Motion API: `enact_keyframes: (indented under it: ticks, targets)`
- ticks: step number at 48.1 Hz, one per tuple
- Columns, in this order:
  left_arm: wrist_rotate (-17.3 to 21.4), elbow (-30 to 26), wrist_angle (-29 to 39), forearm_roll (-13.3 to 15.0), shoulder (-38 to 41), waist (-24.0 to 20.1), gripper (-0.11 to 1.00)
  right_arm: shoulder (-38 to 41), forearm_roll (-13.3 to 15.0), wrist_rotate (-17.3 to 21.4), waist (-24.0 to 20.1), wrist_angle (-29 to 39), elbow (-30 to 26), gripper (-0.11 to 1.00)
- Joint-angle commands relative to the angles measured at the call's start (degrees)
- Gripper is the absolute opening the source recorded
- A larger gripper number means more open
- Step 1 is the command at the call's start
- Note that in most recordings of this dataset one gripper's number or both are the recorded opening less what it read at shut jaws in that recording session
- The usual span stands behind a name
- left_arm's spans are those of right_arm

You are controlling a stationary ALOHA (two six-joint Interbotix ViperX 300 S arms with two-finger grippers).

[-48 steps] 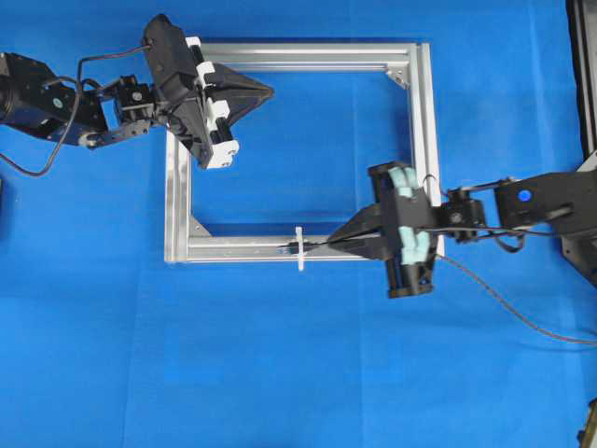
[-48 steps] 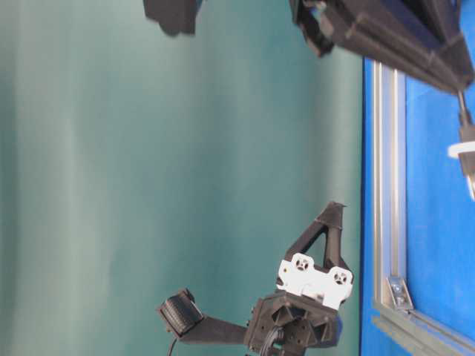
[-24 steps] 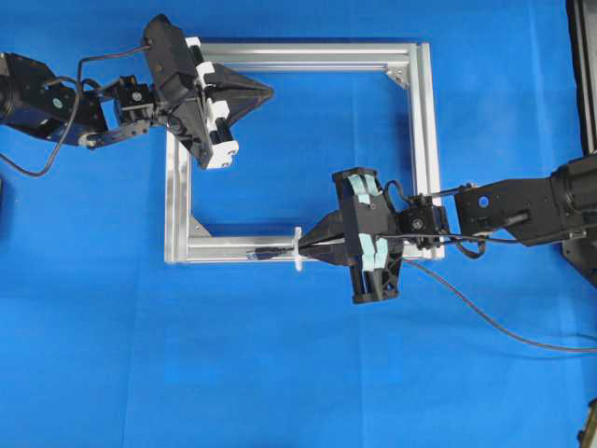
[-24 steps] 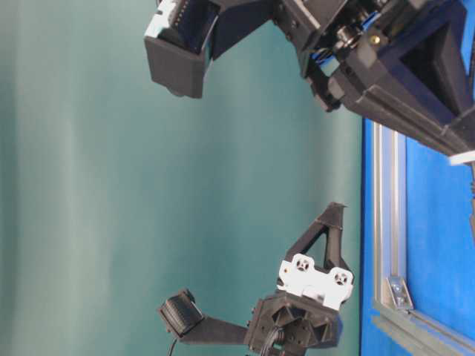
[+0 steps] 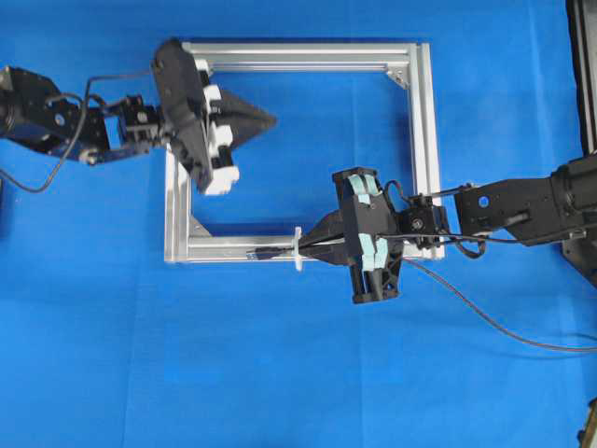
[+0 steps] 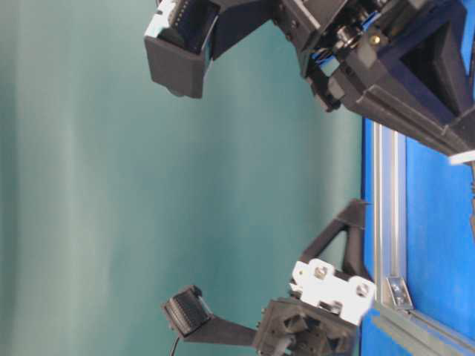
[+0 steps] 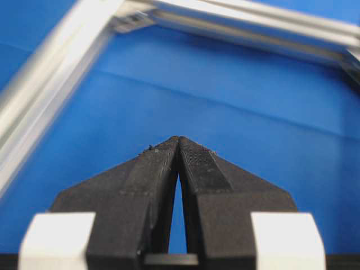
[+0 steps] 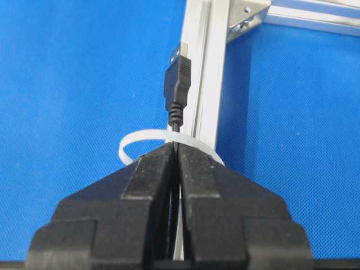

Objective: Insert the wire through the string loop located in the center.
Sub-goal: 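Push the plug leftward through the zip-tie loop with the right gripper, then move the open left gripper to the plug emerging from the loop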

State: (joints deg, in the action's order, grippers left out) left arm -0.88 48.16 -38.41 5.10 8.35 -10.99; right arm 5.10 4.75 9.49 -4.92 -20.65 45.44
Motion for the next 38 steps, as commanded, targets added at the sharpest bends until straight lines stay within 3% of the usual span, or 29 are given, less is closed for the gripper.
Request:
enact_keyframes:
  ticks: [1,20,31,38]
  targets:
    - [-0.26,-0.35,0.79,-0.18,-1.93,2.37,0.0,-0.7,-0.09,-0.09,0.0,-0.26,-0.88,-0.02]
    - [-1.58,-0.35,1.14,-0.18,-3.08,14.24,0.0,-0.79,0.0,-0.18,-0.09,-0.26,-0.79,-0.02]
    - [-5.62,-0.26,1.23,-0.18,-3.08,16.26,0.0,-0.7,0.0,-0.18,0.0,-0.26,-0.88,-0.02]
    - [-5.89,-0.18,1.23,-0.18,-3.08,17.49,0.0,-0.79,0.0,-0.18,0.0,-0.26,-0.79,-0.02]
